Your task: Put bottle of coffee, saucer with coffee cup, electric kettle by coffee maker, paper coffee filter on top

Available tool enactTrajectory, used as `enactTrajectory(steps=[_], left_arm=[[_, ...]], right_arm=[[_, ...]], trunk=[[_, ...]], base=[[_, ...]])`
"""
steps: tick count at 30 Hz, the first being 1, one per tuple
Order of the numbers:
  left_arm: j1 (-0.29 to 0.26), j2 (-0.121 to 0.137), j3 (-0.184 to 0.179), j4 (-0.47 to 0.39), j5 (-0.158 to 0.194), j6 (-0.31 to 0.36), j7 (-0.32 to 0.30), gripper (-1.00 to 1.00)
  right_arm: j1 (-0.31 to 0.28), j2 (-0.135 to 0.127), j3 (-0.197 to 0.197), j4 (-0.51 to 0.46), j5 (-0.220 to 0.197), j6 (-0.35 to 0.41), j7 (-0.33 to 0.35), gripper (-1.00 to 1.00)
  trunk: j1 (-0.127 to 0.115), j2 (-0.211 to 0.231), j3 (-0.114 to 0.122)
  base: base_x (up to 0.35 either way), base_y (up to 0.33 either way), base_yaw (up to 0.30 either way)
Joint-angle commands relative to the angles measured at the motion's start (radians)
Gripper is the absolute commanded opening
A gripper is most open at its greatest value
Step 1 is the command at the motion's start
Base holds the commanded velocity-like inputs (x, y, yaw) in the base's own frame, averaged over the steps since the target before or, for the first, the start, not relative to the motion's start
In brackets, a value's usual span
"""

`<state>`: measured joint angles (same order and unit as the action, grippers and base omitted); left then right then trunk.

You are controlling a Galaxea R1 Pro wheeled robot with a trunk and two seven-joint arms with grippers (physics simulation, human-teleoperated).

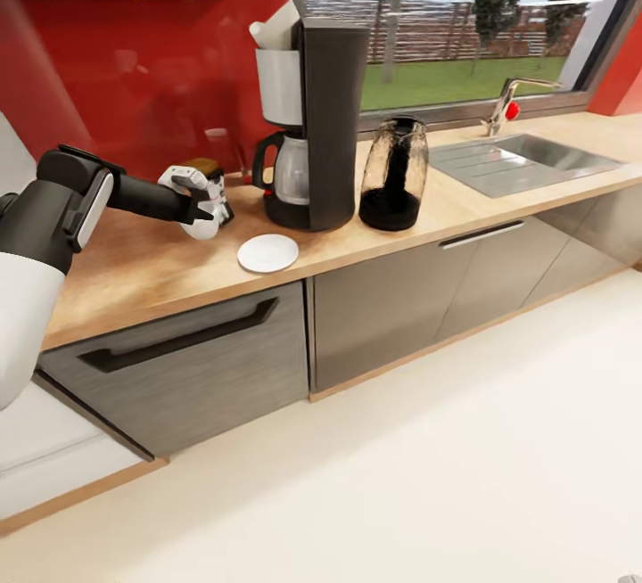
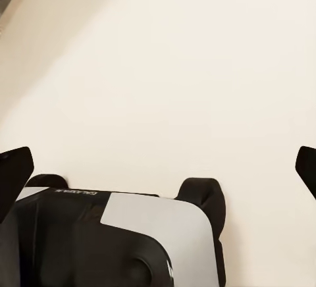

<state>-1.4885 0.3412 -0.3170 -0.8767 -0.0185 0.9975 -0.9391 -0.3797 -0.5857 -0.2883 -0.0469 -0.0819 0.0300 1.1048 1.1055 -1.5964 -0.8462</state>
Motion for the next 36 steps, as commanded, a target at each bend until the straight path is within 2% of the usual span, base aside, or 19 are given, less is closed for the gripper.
enactTrajectory(steps=[1, 32, 36], left_arm=[[-0.001, 0.001, -0.002, -0.001, -0.003, 0.004, -0.003, -1.00], [-0.001, 0.001, -0.002, -0.005, -0.002, 0.004, -0.003, -1.00], [-0.001, 0.000, -0.008, -0.006, -0.001, 0.004, -0.045, -1.00]], right_arm=[[-0.001, 0.000, 0.005, 0.001, -0.009, 0.003, 0.003, 1.00], [-0.001, 0.000, 0.005, 0.001, -0.009, 0.003, 0.004, 1.00], [-0.001, 0.001, 0.005, 0.001, -0.009, 0.002, 0.002, 1.00]], trunk=[[0.000, 0.000, -0.001], [0.000, 0.000, -0.001], [0.000, 0.000, -0.001]], base=[[0.000, -0.001, 0.158], [0.000, -0.041, 0.014], [0.000, 0.000, 0.000]])
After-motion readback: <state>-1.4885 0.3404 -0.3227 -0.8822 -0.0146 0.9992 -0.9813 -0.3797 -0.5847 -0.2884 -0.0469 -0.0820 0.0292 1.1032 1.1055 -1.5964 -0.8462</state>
